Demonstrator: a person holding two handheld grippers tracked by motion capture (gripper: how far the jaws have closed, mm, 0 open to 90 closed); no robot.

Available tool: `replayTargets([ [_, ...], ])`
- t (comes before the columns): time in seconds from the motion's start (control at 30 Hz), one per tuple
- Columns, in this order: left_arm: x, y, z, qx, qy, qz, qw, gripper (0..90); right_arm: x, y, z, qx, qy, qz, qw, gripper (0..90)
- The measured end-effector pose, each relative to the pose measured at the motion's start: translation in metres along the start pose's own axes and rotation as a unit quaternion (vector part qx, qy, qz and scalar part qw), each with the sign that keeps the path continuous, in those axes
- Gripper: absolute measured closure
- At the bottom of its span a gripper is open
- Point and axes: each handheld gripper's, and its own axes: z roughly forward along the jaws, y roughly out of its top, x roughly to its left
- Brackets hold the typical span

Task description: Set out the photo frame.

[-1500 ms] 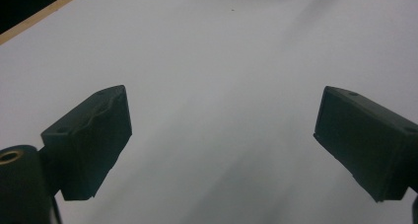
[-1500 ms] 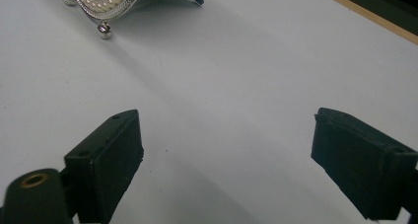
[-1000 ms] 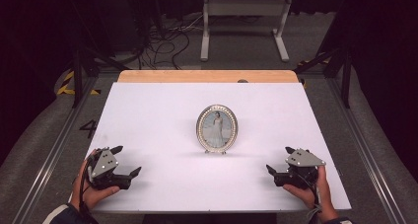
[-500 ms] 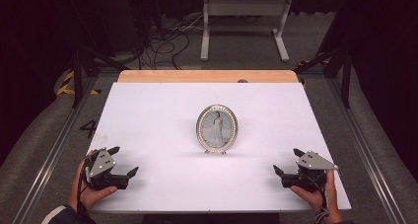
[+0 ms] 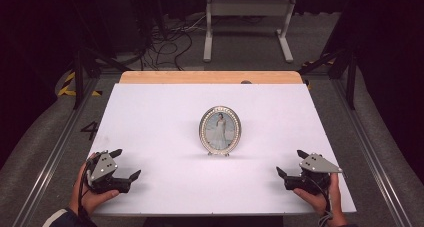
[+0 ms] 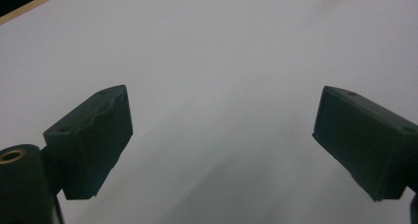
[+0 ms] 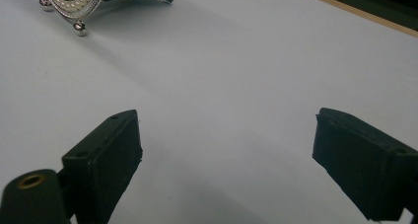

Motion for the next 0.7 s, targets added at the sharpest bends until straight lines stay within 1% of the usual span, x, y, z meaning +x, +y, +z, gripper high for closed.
replayTargets([
  [0.23, -0.0007, 0.0007, 0.0016, 0.002, 0.000, 0.001, 1.0000, 8.2, -0.0013, -0.0017, 0.0003, -0.001, 0.000, 0.004, 1.0000, 11.1],
  [0.33, -0.0004, 0.0005, 0.0012, 0.001, 0.000, -0.002, 1.0000, 8.2, -0.0003, -0.0012, 0.0006, -0.001, 0.001, 0.002, 1.0000, 11.0],
  [0.5, -0.0001, 0.0007, 0.0019, 0.002, -0.001, 0.001, 1.0000, 8.2, 0.0009, -0.0011, 0.0015, 0.001, 0.002, 0.000, 1.0000, 10.9],
  [0.7, 0.0001, 0.0011, 0.0027, 0.002, 0.000, 0.001, 1.0000, 8.2, -0.0005, -0.0023, 0.0019, 0.002, 0.001, 0.003, 1.0000, 10.7],
])
